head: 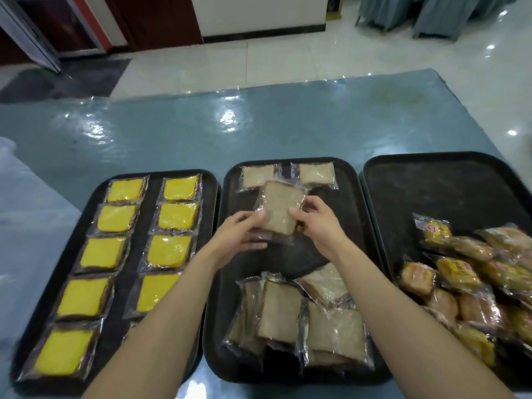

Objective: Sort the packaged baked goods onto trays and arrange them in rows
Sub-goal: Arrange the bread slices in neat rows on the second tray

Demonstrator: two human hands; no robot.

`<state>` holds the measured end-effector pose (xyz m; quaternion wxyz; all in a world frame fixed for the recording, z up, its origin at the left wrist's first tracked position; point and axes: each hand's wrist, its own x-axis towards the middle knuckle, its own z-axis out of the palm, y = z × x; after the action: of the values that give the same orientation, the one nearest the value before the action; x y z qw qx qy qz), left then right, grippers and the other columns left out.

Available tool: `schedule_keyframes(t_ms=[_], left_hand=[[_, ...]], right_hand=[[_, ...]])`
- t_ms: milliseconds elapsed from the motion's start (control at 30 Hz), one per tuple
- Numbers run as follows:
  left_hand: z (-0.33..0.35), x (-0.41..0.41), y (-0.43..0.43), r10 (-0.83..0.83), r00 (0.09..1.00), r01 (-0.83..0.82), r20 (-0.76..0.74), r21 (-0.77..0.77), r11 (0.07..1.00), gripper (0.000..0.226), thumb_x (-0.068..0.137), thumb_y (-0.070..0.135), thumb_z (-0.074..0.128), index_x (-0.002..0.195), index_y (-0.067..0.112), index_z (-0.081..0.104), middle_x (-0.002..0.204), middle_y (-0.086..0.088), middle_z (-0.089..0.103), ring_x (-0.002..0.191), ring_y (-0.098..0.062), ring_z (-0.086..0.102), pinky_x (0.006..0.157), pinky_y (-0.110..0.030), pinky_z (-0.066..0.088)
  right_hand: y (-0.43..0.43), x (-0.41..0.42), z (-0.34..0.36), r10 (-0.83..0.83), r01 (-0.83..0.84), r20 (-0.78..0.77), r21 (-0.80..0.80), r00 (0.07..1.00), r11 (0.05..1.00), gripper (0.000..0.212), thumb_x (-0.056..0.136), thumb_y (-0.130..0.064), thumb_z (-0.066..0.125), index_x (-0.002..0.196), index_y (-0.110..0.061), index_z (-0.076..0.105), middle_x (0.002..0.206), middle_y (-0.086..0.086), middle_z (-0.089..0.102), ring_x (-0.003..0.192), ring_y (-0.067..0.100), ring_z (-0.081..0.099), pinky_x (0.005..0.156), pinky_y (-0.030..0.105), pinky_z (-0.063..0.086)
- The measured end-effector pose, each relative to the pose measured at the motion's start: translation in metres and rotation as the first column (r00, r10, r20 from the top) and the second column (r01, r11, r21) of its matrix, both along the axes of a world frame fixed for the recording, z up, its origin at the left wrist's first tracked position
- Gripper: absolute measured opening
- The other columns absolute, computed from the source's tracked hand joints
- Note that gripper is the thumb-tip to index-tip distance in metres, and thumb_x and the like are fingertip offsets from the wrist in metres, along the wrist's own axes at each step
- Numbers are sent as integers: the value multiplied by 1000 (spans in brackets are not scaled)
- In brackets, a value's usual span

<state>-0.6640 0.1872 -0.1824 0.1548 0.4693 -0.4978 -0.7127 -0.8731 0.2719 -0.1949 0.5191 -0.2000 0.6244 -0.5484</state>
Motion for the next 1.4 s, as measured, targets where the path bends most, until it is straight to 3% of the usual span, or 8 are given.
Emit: schedule_keyframes(t_ms=[167, 367, 467, 500, 567, 633, 800, 1400], left_hand=[[-42, -4, 12, 62, 998, -63, 23, 17, 998, 28, 105, 6, 71, 131, 5, 62, 125, -25, 75, 106, -39, 80, 89, -50, 67], [-33, -46, -5, -46, 993, 63, 110, -158, 985, 31, 107, 9, 68, 136, 3, 59, 119, -23, 75, 96, -32, 81, 81, -39, 69], [-48, -63, -13, -35, 926, 213, 376, -441, 872, 48, 106, 29, 71, 151, 22, 54, 141, -6, 68, 122, -18, 71, 104, -45, 62], [-57, -63, -14, -31, 848, 353, 530, -519, 778, 58, 106, 37, 69, 159, 27, 47, 154, -3, 59, 139, -20, 60, 116, -48, 53], [-78, -59, -13, -56, 653, 616, 755, -486, 620, 80, 106, 53, 62, 173, 34, 21, 179, -7, 24, 166, -29, 21, 133, -54, 25], [-98, -55, -11, -117, 478, 759, 871, -343, 553, 93, 105, 69, 50, 173, 42, -8, 182, -12, -17, 168, -33, -15, 135, -57, 0], [-112, -54, -7, -161, 359, 825, 920, -232, 516, 88, 104, 80, 29, 168, 48, -22, 172, -14, -42, 161, -35, -36, 133, -60, -13], [-104, -61, -6, -79, 254, 868, 964, -191, 458, 90, 103, 81, 27, 169, 44, -22, 177, -20, -29, 166, -42, -21, 135, -62, 2]], right_hand=[[12, 6, -27, 20, -31, 119, 90, 993, 995, 40, 95, -5, 81, 131, -8, 63, 122, 15, 78, 104, 30, 81, 88, 40, 67], [11, -31, -42, -229, 225, 32, 95, 973, 970, 25, 97, -10, 81, 119, -15, 69, 122, 9, 77, 107, 26, 78, 83, 37, 67], [10, -56, -50, -202, 246, -227, 182, 953, 952, 35, 95, -21, 84, 124, -16, 66, 129, 10, 73, 109, 26, 76, 92, 43, 66], [13, -62, -55, -74, 224, -475, 267, 877, 937, 47, 95, -30, 84, 134, -14, 62, 136, 10, 69, 115, 26, 72, 99, 45, 62], [20, -67, -72, 163, 219, -852, 305, 498, 927, 71, 97, -44, 77, 155, -13, 48, 152, 12, 54, 139, 30, 54, 116, 47, 49], [22, -61, -82, 210, 78, -959, 228, 189, 970, 77, 103, -55, 64, 166, -20, 36, 171, 13, 35, 162, 32, 26, 131, 55, 27], [9, -52, -112, 427, -173, -904, 423, -20, 889, 78, 109, -74, 25, 174, -34, 12, 183, 6, -5, 168, 26, -12, 134, 63, 4], [6, -92, -112, 382, -221, -915, 403, -133, 888, 72, 112, -69, 22, 174, -36, 10, 183, 9, -3, 169, 27, -10, 134, 62, 4]])
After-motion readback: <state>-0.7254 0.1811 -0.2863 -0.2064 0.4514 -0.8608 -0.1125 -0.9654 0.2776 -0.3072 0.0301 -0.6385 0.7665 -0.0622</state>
